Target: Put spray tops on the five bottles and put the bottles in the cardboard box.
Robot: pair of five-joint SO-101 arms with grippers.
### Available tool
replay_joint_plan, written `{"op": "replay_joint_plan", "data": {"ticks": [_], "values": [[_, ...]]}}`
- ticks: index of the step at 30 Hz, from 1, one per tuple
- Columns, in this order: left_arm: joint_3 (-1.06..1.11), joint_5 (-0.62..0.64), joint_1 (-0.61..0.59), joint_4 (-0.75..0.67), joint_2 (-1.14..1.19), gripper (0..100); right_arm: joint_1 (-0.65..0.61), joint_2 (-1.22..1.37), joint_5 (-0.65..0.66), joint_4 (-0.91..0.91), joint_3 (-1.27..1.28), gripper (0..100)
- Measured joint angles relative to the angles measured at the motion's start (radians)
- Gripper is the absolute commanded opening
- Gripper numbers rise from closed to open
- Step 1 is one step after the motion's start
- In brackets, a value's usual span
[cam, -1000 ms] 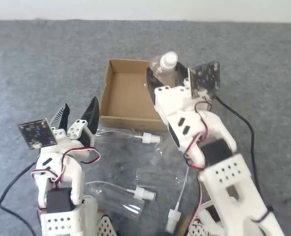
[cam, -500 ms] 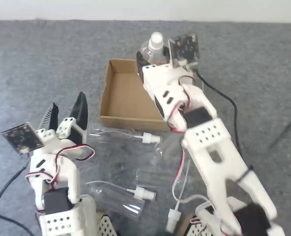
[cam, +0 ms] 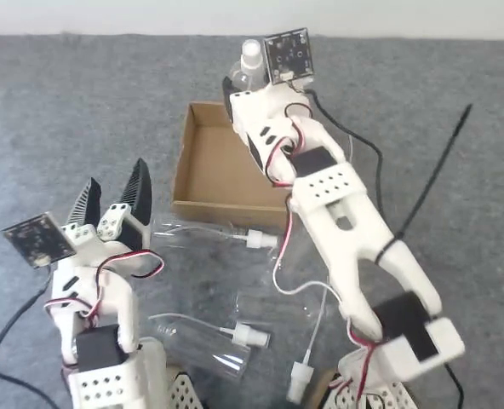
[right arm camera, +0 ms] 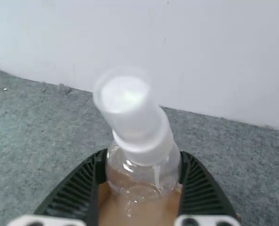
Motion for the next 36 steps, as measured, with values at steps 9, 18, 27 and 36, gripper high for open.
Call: {"op": "replay_joint_plan", "data": {"ticks": [9,18,27,36], "values": [[0.000,0.000,0.000,0.000,0.000,26,-0.052,0.195,0.011,0.000,-0.157,6.9],[0.000,0.000,0.000,0.000,0.000,26,-0.063,0.365,0.064,0.000,-0.276,6.9],[0.000,0.000,-0.034,0.000,0.000,26,-0.066,0.545,0.069,0.000,-0.434,7.2],[0.000,0.000,-0.034,0.000,0.000,26,-0.084,0.661,0.069,0.000,-0.526,7.2]]}}
